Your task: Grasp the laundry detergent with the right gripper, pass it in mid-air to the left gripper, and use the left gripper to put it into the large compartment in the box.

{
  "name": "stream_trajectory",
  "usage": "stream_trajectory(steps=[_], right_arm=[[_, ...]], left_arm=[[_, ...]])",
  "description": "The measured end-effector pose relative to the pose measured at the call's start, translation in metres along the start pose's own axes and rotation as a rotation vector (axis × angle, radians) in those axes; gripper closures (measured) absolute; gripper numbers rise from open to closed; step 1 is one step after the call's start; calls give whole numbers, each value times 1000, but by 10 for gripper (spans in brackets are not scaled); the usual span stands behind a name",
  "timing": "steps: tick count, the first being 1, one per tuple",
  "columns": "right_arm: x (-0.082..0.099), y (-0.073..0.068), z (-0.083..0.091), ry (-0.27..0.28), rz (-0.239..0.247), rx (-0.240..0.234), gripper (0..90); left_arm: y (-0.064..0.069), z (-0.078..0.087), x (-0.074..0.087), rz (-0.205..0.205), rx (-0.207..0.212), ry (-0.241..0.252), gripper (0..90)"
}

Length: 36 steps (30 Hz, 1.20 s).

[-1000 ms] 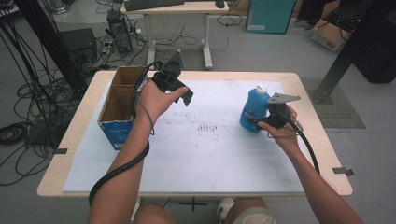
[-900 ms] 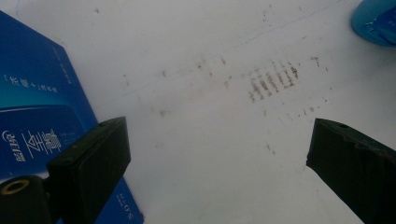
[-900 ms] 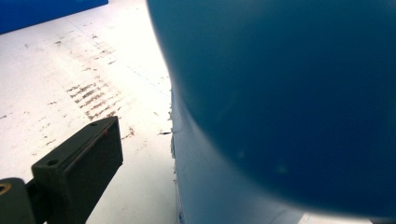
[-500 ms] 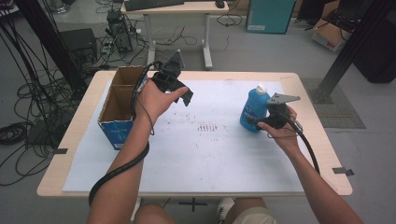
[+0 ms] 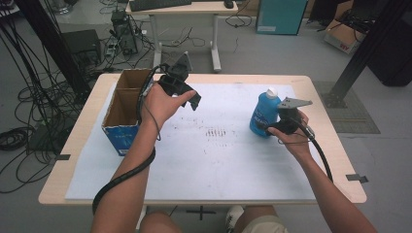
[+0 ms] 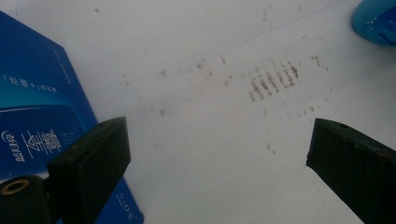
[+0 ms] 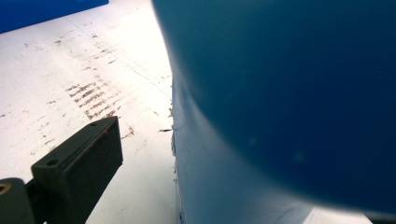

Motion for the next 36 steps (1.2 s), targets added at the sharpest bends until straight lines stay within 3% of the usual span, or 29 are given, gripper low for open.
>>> stream_trajectory(steps=[36], right_arm=[[2, 1, 1, 9, 0, 1, 17]], left_arm=[[0, 0, 0, 0, 0, 0, 64]])
Point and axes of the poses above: each handheld gripper's, and its own axes: z roughly backward along the jaws, x roughly out of its underside, y roughly to its right, the point moved 1 cm from there along -z, roughly forward along the jaws, and after that the axes turned 3 degrees about -x, right-handed, at the moved point
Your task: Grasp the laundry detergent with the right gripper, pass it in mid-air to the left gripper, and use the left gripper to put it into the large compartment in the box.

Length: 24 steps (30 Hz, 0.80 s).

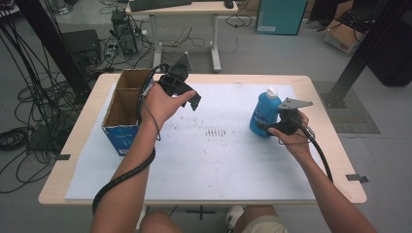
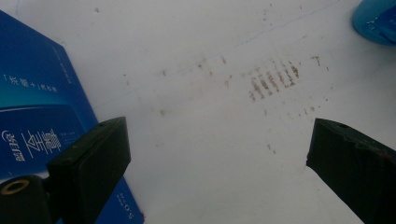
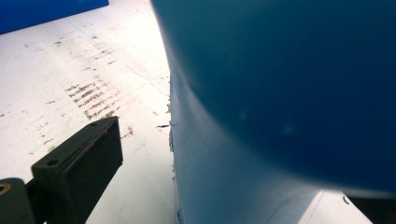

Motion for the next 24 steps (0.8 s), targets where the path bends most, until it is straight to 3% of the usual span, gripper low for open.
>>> stream_trajectory(steps=[16, 24], right_arm=[[1, 0, -1, 7, 4, 5, 17], [2, 1, -4, 10, -10, 11, 138]], left_arm=[[1, -1, 0, 2, 1, -1, 64], [1, -1, 0, 1, -1, -3, 64]])
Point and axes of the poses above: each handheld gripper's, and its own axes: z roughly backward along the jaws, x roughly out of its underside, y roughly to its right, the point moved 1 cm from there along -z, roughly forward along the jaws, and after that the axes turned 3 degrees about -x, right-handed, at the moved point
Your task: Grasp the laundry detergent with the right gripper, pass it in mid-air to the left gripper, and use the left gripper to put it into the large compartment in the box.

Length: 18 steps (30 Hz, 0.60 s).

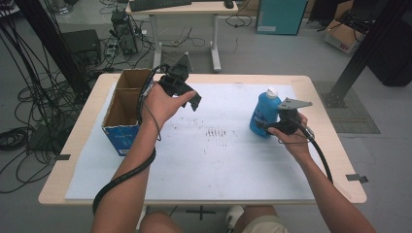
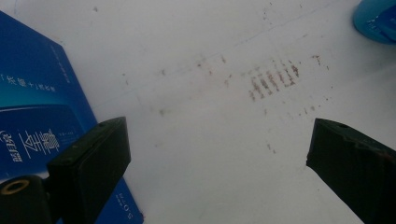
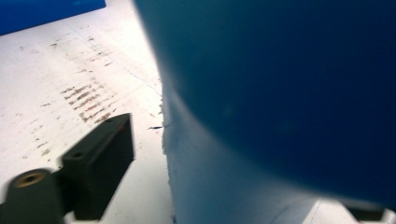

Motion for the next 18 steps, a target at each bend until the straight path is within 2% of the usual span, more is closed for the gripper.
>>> stream_trajectory(steps=[3, 9, 11, 12, 18], right_arm=[[1, 1, -2, 0, 3, 7, 176], [2, 1, -3, -2, 35, 16, 339], [3, 2, -4, -3, 39, 11, 365], [3, 1, -4, -4, 28, 4, 383], [3, 1, -4, 6, 34, 7, 389]], left_arm=[[0, 0, 0, 0, 0, 1, 64], [-1, 0, 0, 0, -1, 0, 64], [-1, -1, 0, -1, -1, -1, 64], [-1, -1, 0, -2, -2, -1, 64], [-1, -1, 0, -1, -1, -2, 64]])
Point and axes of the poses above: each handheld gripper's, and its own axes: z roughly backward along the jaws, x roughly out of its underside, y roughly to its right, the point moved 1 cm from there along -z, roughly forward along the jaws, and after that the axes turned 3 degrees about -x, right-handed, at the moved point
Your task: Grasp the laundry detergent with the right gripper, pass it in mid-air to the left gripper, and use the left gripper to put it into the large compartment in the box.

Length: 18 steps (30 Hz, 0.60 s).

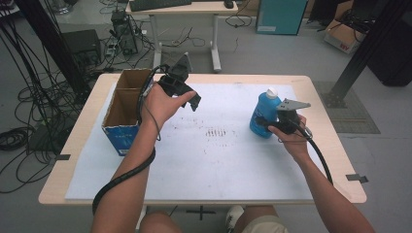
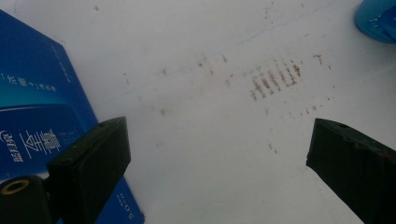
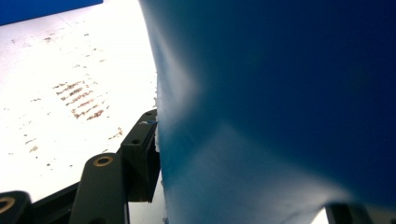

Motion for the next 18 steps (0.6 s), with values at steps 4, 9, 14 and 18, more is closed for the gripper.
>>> stream_trajectory(steps=[4, 9, 14, 18], right_arm=[[0, 0, 0, 1, -9, -2, 392], [1, 1, 0, 3, -10, -8, 398], [0, 1, 1, 3, -13, -15, 402], [0, 1, 1, 1, -17, -16, 404]], left_arm=[[0, 1, 0, -1, 0, 1, 64], [1, 2, 0, 1, -1, 5, 64], [1, 3, 0, -2, -2, 4, 64], [1, 3, 1, 0, -4, 6, 64]])
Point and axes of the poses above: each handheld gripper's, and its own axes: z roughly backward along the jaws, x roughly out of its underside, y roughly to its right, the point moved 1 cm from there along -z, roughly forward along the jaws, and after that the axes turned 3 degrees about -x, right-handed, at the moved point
